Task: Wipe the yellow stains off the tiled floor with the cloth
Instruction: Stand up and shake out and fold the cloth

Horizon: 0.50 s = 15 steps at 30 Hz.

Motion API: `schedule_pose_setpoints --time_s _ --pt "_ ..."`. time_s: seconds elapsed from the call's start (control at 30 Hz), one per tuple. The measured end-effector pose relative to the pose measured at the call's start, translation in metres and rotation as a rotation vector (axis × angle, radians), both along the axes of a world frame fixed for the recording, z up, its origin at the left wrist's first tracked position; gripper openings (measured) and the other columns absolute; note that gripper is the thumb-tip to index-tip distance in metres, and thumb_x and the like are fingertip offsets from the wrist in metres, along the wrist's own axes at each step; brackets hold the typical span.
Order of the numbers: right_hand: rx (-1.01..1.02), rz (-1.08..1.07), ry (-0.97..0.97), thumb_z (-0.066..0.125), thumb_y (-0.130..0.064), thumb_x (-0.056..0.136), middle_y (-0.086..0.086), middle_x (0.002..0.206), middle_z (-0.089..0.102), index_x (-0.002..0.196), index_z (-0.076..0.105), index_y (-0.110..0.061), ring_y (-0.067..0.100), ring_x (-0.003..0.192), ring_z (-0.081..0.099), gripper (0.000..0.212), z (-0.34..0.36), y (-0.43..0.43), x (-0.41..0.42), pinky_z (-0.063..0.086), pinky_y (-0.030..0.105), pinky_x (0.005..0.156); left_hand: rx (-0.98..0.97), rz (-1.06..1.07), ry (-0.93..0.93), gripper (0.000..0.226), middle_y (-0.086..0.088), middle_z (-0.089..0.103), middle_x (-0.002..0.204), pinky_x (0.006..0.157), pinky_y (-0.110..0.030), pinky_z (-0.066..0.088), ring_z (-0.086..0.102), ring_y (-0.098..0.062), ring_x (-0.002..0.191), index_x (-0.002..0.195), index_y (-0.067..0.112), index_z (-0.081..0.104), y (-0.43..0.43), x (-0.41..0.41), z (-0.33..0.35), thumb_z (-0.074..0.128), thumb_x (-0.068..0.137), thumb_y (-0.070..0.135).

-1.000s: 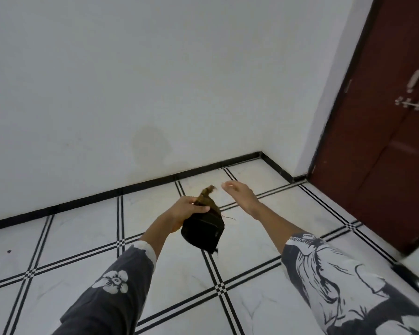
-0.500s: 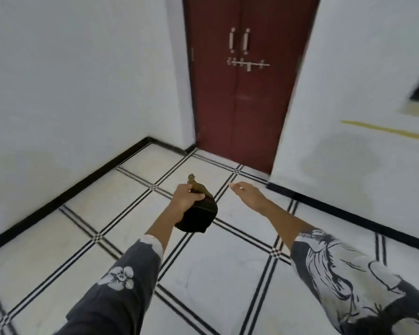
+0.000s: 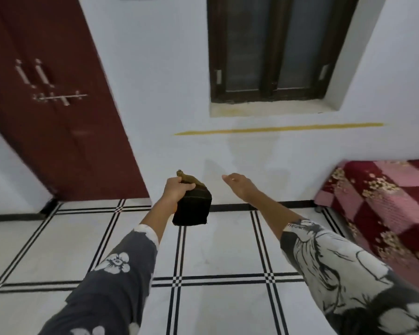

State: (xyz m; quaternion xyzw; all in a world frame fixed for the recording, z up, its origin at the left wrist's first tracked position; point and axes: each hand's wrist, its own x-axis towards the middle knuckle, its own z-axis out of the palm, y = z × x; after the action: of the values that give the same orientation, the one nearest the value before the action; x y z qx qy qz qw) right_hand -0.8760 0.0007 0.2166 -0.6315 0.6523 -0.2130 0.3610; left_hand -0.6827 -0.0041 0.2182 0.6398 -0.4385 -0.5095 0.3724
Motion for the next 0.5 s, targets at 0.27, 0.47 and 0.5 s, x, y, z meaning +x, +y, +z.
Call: schedule_pose_setpoints --time_s 0.27,0.47,0.5 --pt "-0.038 -0.085 -0.046 0.034 -0.048 0.096 0.011 0.141 0.046 0.134 0.044 -0.009 0.028 0.128 0.044 0.056 -0.006 -0.101 -0.098 0.034 0.037 0.103 -0.052 -0.118 -0.002 0.025 -0.016 0.066 0.109 0.085 -0.034 0.05 0.062 -0.028 0.097 0.11 0.001 0.064 -0.124 -0.12 0.001 0.064 0.084 0.003" --pt "-0.093 -0.051 0.035 0.036 -0.047 0.096 0.012 0.139 0.047 0.132 0.046 -0.009 0.028 0.125 0.046 0.054 -0.016 -0.235 -0.135 0.036 0.037 0.099 -0.09 -0.075 0.029 0.023 -0.015 0.066 0.105 0.078 -0.033 0.052 0.063 -0.029 0.093 0.107 0.001 0.065 -0.255 -0.155 -0.008 0.064 0.085 0.003" --pt "-0.077 -0.048 0.038 0.036 -0.047 0.096 0.012 0.139 0.048 0.132 0.047 -0.009 0.028 0.125 0.046 0.053 -0.016 -0.265 -0.142 0.036 0.037 0.1 -0.086 -0.058 0.039 0.022 -0.015 0.066 0.105 0.078 -0.034 0.052 0.062 -0.029 0.092 0.107 0.001 0.065 -0.286 -0.16 -0.007 0.063 0.085 0.003"
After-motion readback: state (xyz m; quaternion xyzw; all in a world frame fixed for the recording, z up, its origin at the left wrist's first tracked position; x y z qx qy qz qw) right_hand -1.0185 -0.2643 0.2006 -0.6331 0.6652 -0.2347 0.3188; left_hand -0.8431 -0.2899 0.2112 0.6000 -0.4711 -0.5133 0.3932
